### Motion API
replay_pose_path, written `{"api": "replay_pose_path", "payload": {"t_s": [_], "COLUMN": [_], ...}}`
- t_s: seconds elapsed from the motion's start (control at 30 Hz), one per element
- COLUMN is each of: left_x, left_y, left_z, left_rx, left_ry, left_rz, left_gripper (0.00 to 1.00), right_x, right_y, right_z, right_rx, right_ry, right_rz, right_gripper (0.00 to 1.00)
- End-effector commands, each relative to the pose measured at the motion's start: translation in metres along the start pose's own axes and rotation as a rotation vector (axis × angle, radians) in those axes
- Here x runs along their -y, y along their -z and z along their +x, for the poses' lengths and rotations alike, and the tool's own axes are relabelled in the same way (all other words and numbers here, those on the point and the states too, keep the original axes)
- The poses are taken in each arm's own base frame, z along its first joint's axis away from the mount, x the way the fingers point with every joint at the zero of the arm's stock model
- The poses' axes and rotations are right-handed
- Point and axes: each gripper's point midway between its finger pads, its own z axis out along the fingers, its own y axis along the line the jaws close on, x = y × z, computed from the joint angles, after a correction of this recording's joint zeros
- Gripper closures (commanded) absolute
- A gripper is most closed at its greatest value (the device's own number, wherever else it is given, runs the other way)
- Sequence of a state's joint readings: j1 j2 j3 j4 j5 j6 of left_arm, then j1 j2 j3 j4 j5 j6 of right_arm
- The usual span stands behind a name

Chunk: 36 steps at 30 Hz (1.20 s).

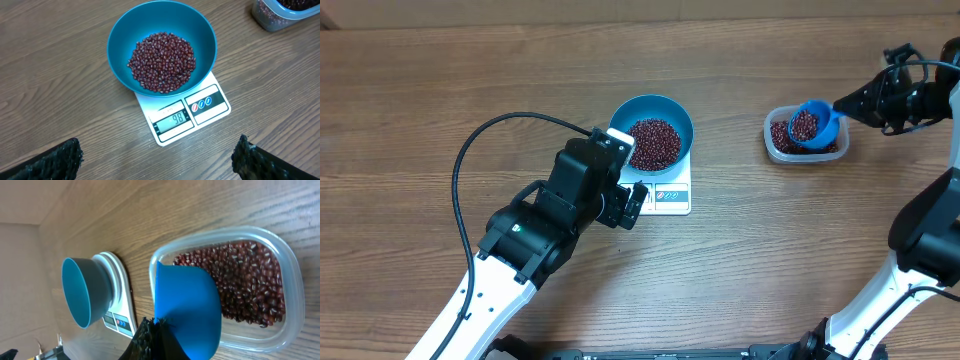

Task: Scoop item into bowl and weigh 150g on scale
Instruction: 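Lower the blue scoop into the red beans with the right gripper, then lift the filled blue scoop and carry it over the teal bowl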

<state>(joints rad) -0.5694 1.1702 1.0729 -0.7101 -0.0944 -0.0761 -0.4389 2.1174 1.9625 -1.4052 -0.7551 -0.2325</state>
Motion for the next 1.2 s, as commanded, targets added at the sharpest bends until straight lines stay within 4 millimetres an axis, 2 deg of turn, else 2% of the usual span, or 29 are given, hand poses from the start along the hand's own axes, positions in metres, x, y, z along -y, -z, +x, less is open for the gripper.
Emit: {"api": "replay_pose_path", "payload": {"t_s": [0.0, 0.27, 0.5, 0.7, 1.17], "left_x": [-0.001, -0.001, -0.001, -0.001, -0.001], "left_y": [-0.004, -0.004, -0.004, -0.004, -0.004], "left_z": [0.003, 0.003, 0.003, 0.003, 0.003], "left_rx": [-0.01, -0.009, -0.009, -0.01, -0.01], "left_ry": [0.005, 0.005, 0.005, 0.005, 0.005], "left_rz": [-0.01, -0.01, -0.01, -0.01, -0.01], "left_gripper": [0.0, 0.0, 0.01, 0.01, 0.0], "right_x": [-0.038, -0.089, -0.13, -0.165, -0.257], "right_y": [0.037, 0.062, 0.064, 0.046, -0.023], "right_z": [-0.012, -0.005, 0.012, 0.029, 0.077], "right_rx": [0.107, 0.166, 0.149, 0.089, -0.062], "right_ry": [0.102, 0.173, 0.237, 0.31, 0.584], "right_rz": [-0.023, -0.146, -0.197, -0.227, -0.323], "right_gripper": [0.96, 0.96, 0.96, 0.96, 0.96]}}
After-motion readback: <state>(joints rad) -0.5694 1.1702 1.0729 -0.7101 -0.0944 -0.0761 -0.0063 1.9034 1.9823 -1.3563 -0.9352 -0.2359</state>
